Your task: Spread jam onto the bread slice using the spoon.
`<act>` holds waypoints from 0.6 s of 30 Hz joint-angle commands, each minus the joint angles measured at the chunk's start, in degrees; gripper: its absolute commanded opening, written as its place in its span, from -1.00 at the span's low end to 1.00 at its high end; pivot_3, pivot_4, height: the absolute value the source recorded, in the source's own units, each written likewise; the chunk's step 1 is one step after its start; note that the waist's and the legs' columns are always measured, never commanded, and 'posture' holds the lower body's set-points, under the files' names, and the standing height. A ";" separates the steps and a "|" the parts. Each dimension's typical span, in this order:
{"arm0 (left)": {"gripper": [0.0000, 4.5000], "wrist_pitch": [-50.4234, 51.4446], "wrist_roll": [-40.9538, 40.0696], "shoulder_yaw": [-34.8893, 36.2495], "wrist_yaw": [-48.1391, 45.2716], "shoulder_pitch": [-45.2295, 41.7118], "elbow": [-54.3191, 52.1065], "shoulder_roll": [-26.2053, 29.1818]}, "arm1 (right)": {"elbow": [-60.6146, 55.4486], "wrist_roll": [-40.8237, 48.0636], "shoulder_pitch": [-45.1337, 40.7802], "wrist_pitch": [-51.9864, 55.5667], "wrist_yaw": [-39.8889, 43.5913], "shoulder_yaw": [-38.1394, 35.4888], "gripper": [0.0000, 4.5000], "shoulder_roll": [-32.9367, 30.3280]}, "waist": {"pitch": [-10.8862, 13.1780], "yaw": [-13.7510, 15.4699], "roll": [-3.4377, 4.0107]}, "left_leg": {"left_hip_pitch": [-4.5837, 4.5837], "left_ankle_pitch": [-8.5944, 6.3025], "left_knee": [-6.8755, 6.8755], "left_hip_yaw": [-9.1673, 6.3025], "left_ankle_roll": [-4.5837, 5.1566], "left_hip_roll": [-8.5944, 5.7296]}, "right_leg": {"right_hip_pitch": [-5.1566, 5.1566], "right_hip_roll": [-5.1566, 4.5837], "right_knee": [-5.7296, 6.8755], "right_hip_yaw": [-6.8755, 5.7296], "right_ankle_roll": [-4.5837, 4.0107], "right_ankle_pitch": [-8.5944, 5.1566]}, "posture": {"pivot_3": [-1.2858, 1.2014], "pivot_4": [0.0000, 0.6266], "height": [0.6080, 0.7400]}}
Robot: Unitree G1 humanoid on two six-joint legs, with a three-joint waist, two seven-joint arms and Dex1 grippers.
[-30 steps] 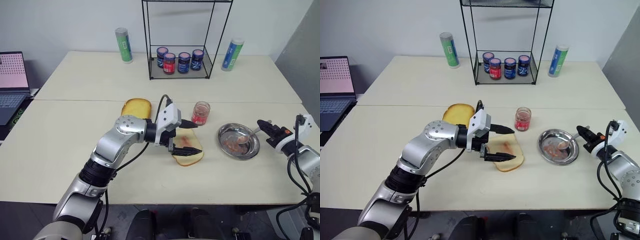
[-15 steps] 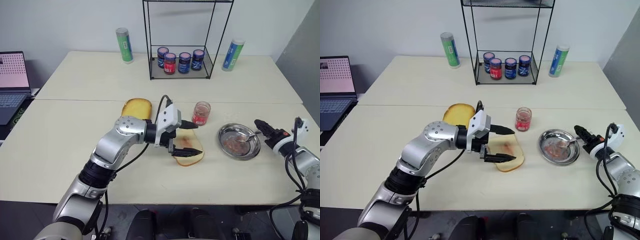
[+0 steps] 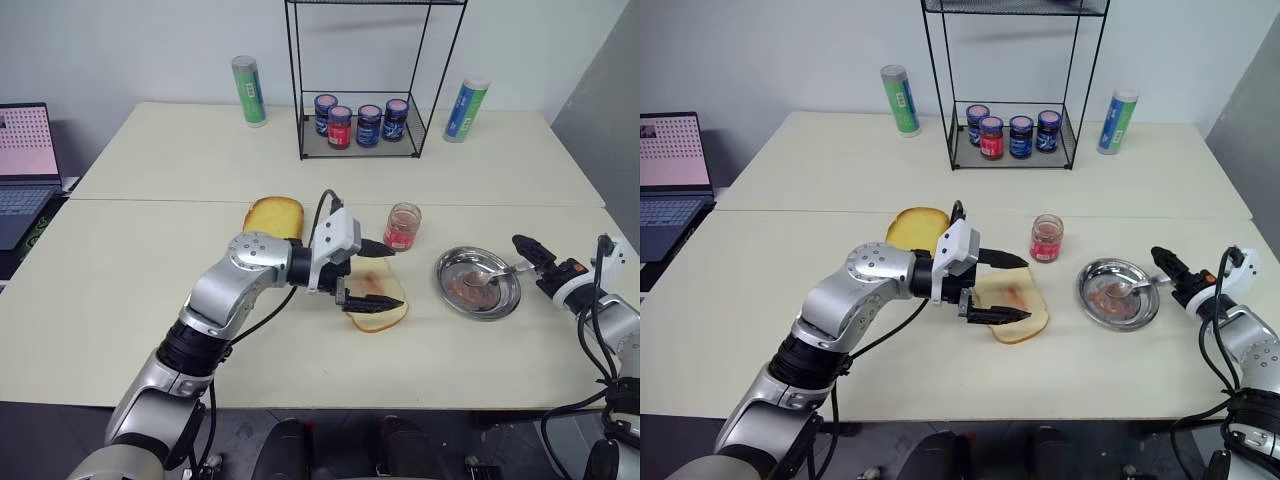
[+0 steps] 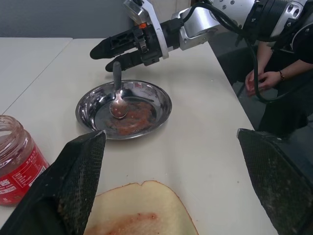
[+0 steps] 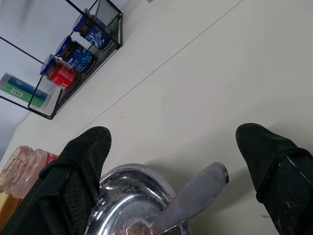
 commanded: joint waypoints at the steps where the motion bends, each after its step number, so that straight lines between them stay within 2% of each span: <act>1: 1.00 0.59 -1.17 4.27 -0.31 -0.73 -1.50 2.71 | -2.26 -3.91 1.91 -2.94 -0.14 -3.24 0.99 -4.39 | 0.00 0.07 0.00 | 0.00 0.00 0.00 0.00 0.00 -0.01 | 0.00 0.00 0.00 0.00 0.00 0.00 | 0.03 -0.52 1.00; 4: 1.00 1.86 -1.85 7.50 -1.02 0.49 -0.83 7.14 | -1.20 -8.71 4.26 -5.88 1.47 -4.29 0.99 -9.93 | 0.00 0.09 0.05 | -0.01 0.00 0.00 0.01 0.00 -0.02 | 0.00 -0.02 -0.01 0.01 0.00 0.00 | 0.03 -0.52 1.00; 9: 1.00 1.85 -1.59 12.03 -1.36 1.61 1.63 13.12 | -6.80 -11.47 5.90 -5.52 5.85 -3.95 0.99 -17.29 | 0.01 -0.40 0.08 | 0.06 0.00 -0.01 0.03 0.00 0.03 | -0.01 0.02 0.02 0.02 0.13 -0.08 | 0.03 -0.52 1.00; 13: 1.00 5.12 -2.65 16.68 -0.72 2.83 0.62 18.31 | -26.52 -5.12 12.54 4.22 19.41 -0.29 0.99 -26.94 | 0.05 -0.81 0.14 | 0.08 0.00 -0.02 0.01 0.00 0.05 | -0.02 0.02 0.10 0.01 0.24 -0.15 | 0.03 -0.52 1.00; 18: 1.00 6.68 -2.33 17.10 -1.72 5.08 -0.81 22.23 | -39.55 -0.20 19.01 10.30 28.73 0.83 0.99 -32.72 | 0.06 -0.89 -0.03 | 0.11 0.00 -0.03 -0.18 -0.01 0.18 | 0.11 0.01 0.00 -0.18 0.24 -0.18 | 0.03 -0.52 1.00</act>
